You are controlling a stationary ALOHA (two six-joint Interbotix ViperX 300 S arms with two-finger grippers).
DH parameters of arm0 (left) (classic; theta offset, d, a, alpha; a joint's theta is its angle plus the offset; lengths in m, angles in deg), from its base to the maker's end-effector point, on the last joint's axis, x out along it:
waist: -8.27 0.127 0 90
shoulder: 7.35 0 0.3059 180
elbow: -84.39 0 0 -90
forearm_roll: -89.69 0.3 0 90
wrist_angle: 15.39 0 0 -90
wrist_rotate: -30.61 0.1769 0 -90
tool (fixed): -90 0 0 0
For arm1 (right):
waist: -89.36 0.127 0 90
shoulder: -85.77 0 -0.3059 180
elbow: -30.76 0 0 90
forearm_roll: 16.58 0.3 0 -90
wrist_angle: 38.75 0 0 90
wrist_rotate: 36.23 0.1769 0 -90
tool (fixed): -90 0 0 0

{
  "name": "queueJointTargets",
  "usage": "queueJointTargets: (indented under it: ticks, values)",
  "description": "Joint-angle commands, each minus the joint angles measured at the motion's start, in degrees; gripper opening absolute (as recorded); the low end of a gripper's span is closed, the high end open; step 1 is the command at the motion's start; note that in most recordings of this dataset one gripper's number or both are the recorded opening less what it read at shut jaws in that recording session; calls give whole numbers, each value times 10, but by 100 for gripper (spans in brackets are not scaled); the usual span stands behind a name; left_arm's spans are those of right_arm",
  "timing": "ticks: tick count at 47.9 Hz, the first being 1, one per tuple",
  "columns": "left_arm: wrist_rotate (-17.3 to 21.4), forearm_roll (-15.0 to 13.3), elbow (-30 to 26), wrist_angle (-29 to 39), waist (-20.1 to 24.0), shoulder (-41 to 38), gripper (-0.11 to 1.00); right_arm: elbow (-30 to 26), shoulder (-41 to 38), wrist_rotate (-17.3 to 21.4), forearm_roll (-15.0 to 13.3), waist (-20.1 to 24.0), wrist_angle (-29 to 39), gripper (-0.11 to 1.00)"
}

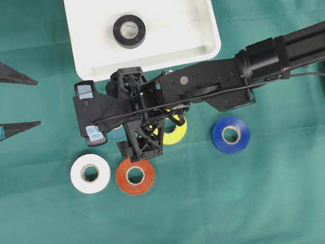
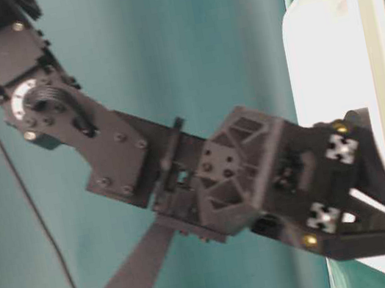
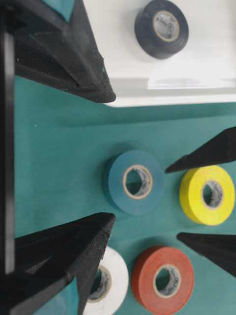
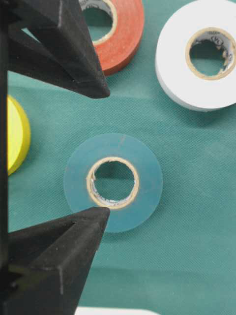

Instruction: Pick up the tape from a random location and place it into the white case.

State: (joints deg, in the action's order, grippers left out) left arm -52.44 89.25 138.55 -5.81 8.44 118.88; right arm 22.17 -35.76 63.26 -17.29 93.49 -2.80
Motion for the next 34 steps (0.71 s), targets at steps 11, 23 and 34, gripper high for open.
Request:
queueJointTargets:
  ticks: [11, 23, 34]
  values:
    - [0, -1, -7, -3, -1, -1, 98, -16, -32, 5, 1, -1, -30, 92]
    - [0, -1, -7, -3, -2, -1, 98, -15, -76, 28, 0, 0, -50, 92]
    - [0, -1, -7, -3, -1, -2, 98, -15, -90, 34, 0, 0, -54, 92]
